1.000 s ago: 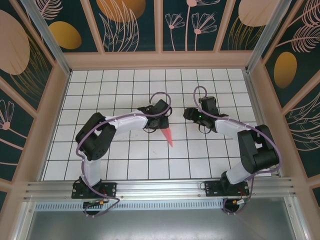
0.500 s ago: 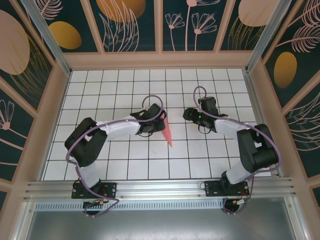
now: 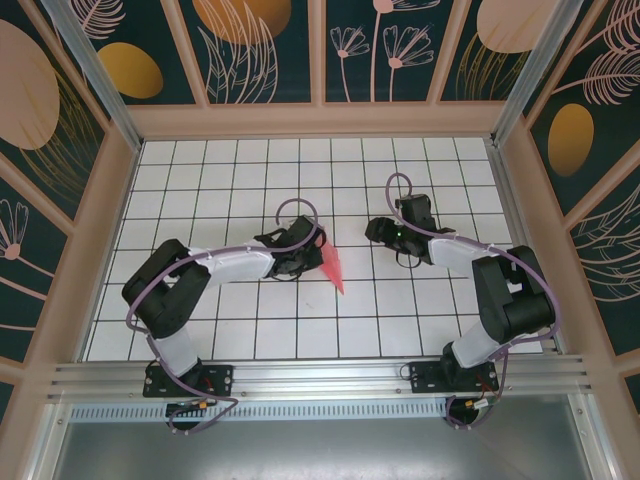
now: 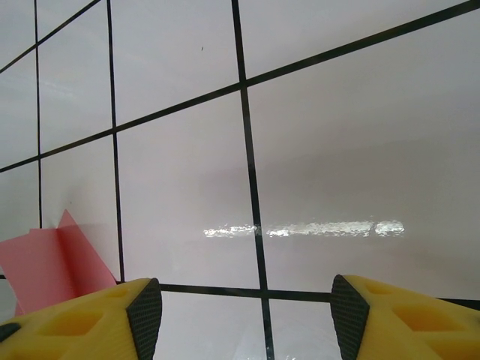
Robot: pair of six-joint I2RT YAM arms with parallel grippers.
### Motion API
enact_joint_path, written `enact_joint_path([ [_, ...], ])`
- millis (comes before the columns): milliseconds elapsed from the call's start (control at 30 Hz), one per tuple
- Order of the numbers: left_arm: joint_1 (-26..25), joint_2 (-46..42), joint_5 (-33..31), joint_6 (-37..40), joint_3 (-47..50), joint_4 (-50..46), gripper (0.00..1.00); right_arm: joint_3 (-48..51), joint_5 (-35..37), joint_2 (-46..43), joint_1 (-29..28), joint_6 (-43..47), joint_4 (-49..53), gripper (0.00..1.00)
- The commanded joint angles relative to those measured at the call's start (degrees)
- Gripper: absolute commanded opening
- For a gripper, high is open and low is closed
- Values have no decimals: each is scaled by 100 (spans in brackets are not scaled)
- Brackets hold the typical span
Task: Fold a paper plane with a square sheet of paper (pick it up from the middle)
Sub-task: Move a paper plane to the center of the table.
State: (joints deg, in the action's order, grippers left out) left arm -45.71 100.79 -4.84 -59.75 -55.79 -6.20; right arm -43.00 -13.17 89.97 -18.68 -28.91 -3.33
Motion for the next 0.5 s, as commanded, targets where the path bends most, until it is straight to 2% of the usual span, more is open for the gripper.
enact_joint_path([
  [0, 4, -200, 92, -346, 304, 903, 10, 16, -116, 90, 18, -29, -165, 64],
  [167, 4, -227, 86, -488, 644, 1547, 0, 79, -155, -57, -8, -11, -294, 63],
  [467, 14, -658, 139, -128, 1074, 2636, 0, 309, -281, -520, -65, -165, -681, 63],
])
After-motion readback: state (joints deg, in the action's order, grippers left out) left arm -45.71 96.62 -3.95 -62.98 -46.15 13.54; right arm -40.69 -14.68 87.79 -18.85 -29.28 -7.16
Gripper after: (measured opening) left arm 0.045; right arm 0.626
